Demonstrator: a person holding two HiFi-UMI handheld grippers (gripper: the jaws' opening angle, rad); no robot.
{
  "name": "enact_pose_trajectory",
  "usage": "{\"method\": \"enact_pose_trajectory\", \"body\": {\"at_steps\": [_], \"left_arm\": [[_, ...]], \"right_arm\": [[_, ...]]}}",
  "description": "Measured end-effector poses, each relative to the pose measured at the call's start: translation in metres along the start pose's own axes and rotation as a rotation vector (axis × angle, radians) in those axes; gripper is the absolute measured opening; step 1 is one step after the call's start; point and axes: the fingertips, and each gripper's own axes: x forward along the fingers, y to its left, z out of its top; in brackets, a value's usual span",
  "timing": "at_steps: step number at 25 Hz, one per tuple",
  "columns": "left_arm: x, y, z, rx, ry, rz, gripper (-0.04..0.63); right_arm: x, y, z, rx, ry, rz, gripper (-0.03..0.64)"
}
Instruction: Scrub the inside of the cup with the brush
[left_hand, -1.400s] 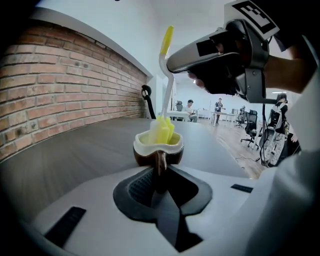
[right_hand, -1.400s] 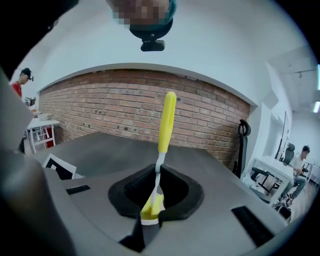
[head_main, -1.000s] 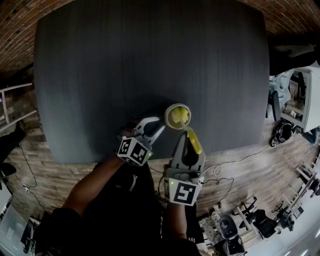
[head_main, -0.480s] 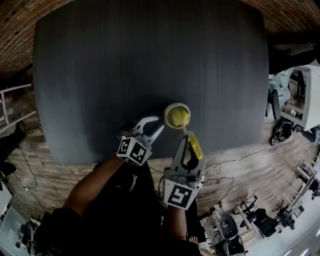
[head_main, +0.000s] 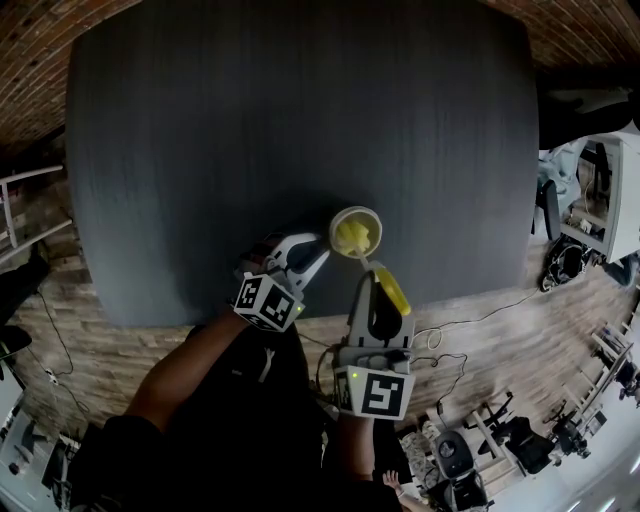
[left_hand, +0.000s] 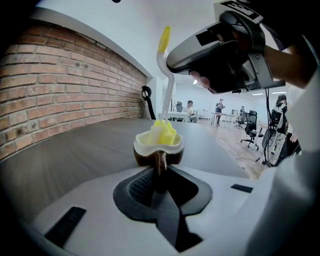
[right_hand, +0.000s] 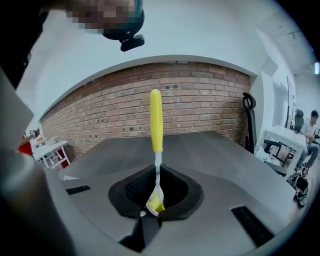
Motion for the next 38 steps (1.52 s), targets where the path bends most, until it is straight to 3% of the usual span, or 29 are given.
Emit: {"method": "enact_pose_trajectory", "body": {"at_steps": [8, 17, 20, 24, 32, 38], "left_arm": [[0.000, -0.001, 0.002, -0.002, 0.000, 0.000, 0.077], [-0.004, 0.002, -0.003, 0.002, 0.000, 0.002, 0.077], [-0.005, 0.002, -0.003, 0.002, 0.001, 0.001, 0.077], [-0.005, 0.003, -0.004, 0.001, -0.001, -0.002, 0.077], [-0.008, 0.004, -0.006, 0.014, -0.003, -0.028, 0.077], [-0.009, 0.005, -0.006, 0.029, -0.021, -0.077, 0.077]], "right_arm": [[0.000, -0.005, 0.003, -0.189, 0.082, -0.119, 0.044], [0.000, 0.009, -0.003, -0.002, 0.048, 0.009, 0.044], [-0.005, 0.002, -0.006, -0.021, 0.096, -0.004, 0.044], [-0.008, -0.003, -0.008, -0.135, 0.155, -0.033, 0.044], [0.002, -0.001, 0.004, -0.269, 0.015, -0.111, 0.046], [0.014, -0.002, 0.016, -0.153, -0.125, -0.104, 0.044]]}}
